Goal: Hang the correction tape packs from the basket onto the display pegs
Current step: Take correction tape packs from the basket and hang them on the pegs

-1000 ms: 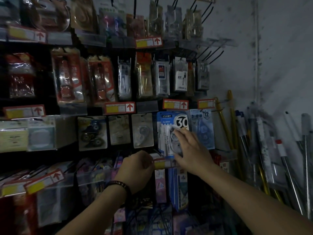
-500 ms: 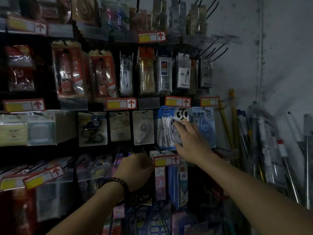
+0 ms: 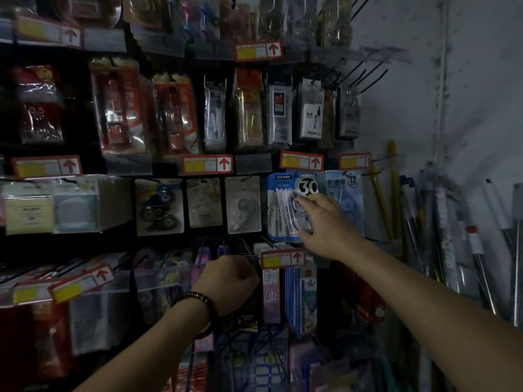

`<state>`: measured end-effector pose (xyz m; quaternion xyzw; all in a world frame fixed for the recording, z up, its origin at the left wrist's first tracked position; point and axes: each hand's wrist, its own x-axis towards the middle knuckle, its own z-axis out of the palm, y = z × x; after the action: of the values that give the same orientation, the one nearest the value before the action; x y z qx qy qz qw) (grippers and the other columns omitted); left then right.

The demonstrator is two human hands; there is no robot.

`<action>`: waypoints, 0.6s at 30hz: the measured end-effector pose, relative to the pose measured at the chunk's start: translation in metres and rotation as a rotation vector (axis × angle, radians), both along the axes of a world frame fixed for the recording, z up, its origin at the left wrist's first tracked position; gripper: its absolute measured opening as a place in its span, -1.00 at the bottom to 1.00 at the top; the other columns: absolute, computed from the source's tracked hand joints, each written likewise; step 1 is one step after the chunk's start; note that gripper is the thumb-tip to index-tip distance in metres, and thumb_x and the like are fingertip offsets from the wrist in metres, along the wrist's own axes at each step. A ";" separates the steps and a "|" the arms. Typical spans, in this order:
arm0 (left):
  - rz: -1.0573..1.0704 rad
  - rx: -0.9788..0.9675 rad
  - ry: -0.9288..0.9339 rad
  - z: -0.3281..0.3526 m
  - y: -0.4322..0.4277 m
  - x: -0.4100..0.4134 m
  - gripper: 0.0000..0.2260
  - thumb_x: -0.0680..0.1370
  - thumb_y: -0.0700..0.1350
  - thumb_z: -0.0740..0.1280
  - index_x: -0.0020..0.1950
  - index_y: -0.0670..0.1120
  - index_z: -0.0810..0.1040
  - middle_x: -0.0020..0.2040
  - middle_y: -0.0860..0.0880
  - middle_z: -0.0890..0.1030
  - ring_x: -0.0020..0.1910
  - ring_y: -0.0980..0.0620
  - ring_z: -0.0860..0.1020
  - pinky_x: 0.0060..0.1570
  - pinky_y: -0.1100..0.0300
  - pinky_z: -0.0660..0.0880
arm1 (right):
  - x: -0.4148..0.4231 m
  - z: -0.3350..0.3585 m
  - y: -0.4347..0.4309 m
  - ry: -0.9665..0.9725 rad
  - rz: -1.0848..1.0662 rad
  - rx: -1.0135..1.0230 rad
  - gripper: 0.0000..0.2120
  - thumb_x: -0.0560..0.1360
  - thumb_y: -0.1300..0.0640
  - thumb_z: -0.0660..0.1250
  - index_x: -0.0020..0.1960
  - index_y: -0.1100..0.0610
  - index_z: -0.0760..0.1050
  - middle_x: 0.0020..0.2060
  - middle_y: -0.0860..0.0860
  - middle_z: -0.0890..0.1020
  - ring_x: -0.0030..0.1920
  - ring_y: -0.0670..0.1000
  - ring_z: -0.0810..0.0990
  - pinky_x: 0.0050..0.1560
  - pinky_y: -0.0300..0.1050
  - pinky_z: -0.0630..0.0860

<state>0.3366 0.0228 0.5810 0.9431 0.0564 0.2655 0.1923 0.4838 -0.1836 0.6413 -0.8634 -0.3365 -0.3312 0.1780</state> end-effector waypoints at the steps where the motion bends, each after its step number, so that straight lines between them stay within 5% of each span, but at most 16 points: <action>1: -0.002 0.007 -0.001 0.000 0.000 0.000 -0.91 0.58 0.04 0.40 -0.13 0.16 0.61 -0.09 0.13 0.70 -0.03 0.12 0.65 -0.04 0.21 0.57 | 0.002 0.001 0.001 0.001 -0.015 -0.015 -0.17 0.55 -0.01 0.37 0.70 -0.06 0.01 0.51 -0.05 0.23 0.51 0.06 0.22 0.40 0.16 0.46; 8: 0.001 0.036 0.027 -0.012 0.003 -0.012 -0.88 0.59 0.05 0.41 0.02 0.06 0.69 -0.01 0.09 0.73 0.01 0.08 0.66 0.07 0.09 0.63 | 0.013 -0.004 0.021 0.000 -0.069 -0.031 -0.29 0.55 0.12 0.39 0.61 0.00 0.14 0.49 0.05 0.28 0.42 0.17 0.38 0.12 0.17 0.60; 12: 0.013 0.031 0.047 -0.035 0.014 -0.036 -0.92 0.57 0.02 0.42 -0.01 0.07 0.69 -0.06 0.12 0.72 -0.03 0.13 0.67 0.04 0.12 0.61 | 0.007 -0.018 0.025 -0.022 -0.111 -0.001 -0.47 0.58 0.06 0.34 0.52 0.07 0.33 0.58 0.08 0.22 0.47 0.19 0.36 0.26 0.12 0.54; 18: 0.064 0.007 0.162 -0.121 0.034 -0.098 -0.78 0.50 0.19 0.37 -0.03 0.08 0.66 -0.11 0.15 0.69 -0.11 0.14 0.65 -0.06 0.12 0.61 | -0.049 -0.097 0.023 -0.153 0.144 0.117 -0.72 0.55 0.11 0.38 0.25 0.12 0.55 0.18 0.05 0.49 0.21 0.13 0.49 0.07 0.06 0.57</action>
<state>0.2389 0.0567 0.4603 0.9598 0.1011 0.1947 0.1752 0.4346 -0.1606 0.5444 -0.7973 -0.3903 -0.4017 0.2251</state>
